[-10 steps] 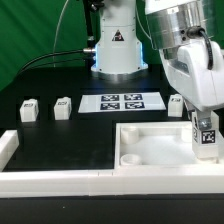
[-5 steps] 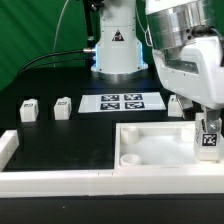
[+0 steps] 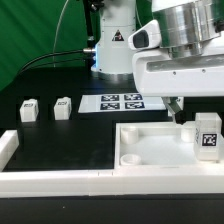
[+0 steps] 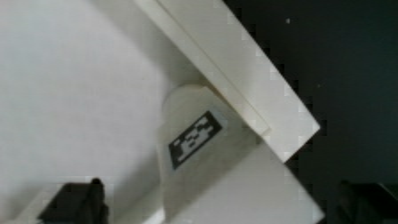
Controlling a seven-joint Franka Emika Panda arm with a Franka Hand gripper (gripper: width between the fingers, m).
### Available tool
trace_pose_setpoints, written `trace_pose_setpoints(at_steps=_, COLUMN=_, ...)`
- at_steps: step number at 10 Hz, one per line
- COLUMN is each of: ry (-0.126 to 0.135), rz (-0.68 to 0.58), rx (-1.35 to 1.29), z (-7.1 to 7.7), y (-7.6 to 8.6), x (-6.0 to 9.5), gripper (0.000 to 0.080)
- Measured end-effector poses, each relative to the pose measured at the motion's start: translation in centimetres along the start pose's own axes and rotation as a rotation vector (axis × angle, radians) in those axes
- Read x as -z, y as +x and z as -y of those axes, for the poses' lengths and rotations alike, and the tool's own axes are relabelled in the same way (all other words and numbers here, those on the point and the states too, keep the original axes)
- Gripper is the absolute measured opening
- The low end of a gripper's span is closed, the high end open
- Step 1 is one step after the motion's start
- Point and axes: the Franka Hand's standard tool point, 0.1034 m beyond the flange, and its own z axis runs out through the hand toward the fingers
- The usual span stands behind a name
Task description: Assemble one leg
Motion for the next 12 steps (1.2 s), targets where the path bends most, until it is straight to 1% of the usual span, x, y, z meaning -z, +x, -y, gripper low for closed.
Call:
trace_pose_setpoints(at_steps=1, ry=-0.008, rz=0.008, rx=0.097, z=0.21, y=0.0, x=-0.03, gripper=0.0649)
trace_pose_setpoints(at_steps=2, ry=-0.025, rz=0.003, rx=0.257, z=0.54, y=0.03, x=-0.1, gripper=0.0649)
trace_pose_setpoints(at_steps=3, ry=-0.035, rz=0.001, rx=0.385, z=0.68, y=0.02, x=-0.21, gripper=0.0649)
trace_pose_setpoints(at_steps=4, ry=-0.038, rz=0.002, rx=0.469, z=0.61, y=0.02, x=-0.29, gripper=0.0649)
trace_pose_setpoints(at_steps=7, ry=-0.038, rz=0.002, rx=0.467, z=0.59, y=0.05, x=-0.29, gripper=0.0649)
trace_pose_setpoints(at_steps=8, ry=-0.038, rz=0.002, rx=0.467, z=0.59, y=0.05, x=-0.29, gripper=0.0561)
trace_pose_setpoints(at_steps=9, ry=-0.038, rz=0.002, rx=0.467, z=0.59, y=0.05, x=-0.29, gripper=0.0425)
trace_pose_setpoints(at_steps=10, ry=-0.038, rz=0.002, rx=0.467, z=0.59, y=0.05, x=-0.29, gripper=0.0425)
trace_pose_setpoints(at_steps=11, ry=-0.038, rz=-0.002, rx=0.465, z=0.48, y=0.22, x=-0.23, gripper=0.0298)
trace_pose_setpoints(at_steps=12, ry=-0.039, rz=-0.002, rx=0.465, z=0.45, y=0.25, x=-0.23, gripper=0.0298)
